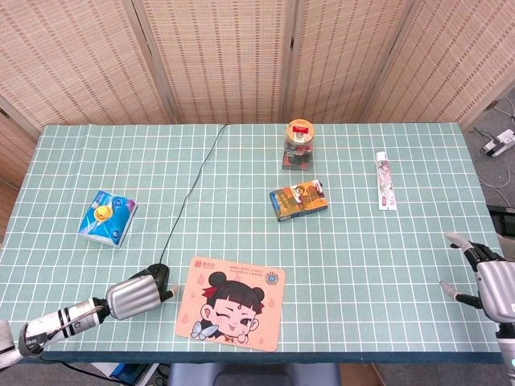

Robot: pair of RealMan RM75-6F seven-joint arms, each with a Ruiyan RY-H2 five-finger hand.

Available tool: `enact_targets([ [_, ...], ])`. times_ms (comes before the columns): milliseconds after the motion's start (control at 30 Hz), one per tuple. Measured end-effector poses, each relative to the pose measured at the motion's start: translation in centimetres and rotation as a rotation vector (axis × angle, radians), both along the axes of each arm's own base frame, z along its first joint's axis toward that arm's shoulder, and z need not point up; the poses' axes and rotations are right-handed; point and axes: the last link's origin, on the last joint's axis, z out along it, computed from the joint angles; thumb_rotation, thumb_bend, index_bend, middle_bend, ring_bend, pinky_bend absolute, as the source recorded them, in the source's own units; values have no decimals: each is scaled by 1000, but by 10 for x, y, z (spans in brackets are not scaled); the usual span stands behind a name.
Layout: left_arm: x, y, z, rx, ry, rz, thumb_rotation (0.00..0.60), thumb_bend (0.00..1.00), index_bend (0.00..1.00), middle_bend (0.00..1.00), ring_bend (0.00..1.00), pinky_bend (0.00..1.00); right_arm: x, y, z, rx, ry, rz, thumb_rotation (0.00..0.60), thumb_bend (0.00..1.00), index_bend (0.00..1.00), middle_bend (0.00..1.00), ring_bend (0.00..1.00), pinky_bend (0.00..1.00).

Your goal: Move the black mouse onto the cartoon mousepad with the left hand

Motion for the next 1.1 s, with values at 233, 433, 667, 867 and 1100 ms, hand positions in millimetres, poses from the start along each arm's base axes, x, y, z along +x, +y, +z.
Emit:
enact_targets([
  [233, 1, 1, -4, 4, 12, 1, 600, 135, 319, 752, 1000, 1000, 0, 0, 0, 0, 0, -3, 600, 122, 188, 313, 299, 478],
  [433, 1, 3, -7, 22, 30, 12, 600, 135, 345, 723, 1000, 1000, -1, 0, 2, -6, -3, -5, 600, 122, 188, 313, 299, 478],
  [667, 1, 2, -9, 25, 40, 19, 600, 135, 385, 707, 1000, 1000, -2, 1, 3, -8, -5, -6, 600, 122, 188, 313, 299, 477],
  [867, 0, 0, -12, 22, 42, 22, 600, 135, 419, 702, 1000, 1000, -2, 1, 3, -8, -5, -7, 600, 122, 191, 313, 299, 478],
  [1100, 1, -1, -13, 22, 32, 26, 600, 135, 468, 696, 1000, 1000, -2, 1, 3, -8, -5, -9, 600, 122, 200, 313, 299, 477],
])
